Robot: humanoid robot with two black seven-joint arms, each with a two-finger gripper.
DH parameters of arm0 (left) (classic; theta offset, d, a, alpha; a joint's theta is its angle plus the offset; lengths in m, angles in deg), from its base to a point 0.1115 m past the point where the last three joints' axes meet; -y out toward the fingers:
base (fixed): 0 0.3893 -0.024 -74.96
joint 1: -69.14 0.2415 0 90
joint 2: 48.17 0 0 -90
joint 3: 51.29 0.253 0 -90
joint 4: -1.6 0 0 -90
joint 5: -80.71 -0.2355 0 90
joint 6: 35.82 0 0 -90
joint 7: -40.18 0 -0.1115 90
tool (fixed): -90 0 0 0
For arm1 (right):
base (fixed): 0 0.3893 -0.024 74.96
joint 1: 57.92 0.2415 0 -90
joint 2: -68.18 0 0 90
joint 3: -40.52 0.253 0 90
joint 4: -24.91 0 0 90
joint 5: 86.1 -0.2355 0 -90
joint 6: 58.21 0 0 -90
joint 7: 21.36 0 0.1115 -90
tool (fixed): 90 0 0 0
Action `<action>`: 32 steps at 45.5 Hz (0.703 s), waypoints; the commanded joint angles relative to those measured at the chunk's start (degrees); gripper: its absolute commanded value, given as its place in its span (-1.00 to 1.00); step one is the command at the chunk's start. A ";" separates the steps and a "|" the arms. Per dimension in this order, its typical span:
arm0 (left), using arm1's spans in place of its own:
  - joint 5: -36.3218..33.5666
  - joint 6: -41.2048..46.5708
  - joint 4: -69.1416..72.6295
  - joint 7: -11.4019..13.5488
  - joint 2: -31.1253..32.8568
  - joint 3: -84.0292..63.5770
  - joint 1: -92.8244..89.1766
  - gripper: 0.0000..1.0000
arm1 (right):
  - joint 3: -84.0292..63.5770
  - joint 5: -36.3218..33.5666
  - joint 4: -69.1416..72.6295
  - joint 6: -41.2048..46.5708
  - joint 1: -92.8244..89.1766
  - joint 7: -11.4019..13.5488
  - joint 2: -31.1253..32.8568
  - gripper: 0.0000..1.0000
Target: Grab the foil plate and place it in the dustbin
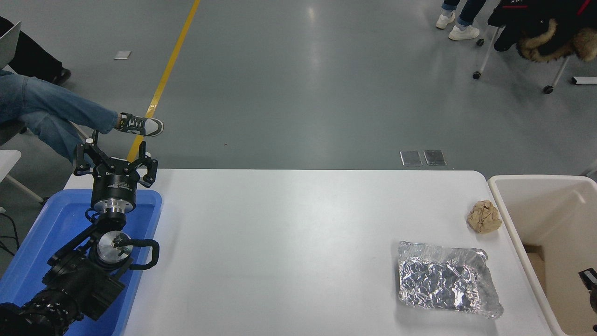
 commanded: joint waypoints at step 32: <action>0.01 0.46 0.00 0.00 0.09 0.00 -0.09 0.98 | 0.01 -0.07 -0.47 0.33 0.47 -0.19 0.19 -1.00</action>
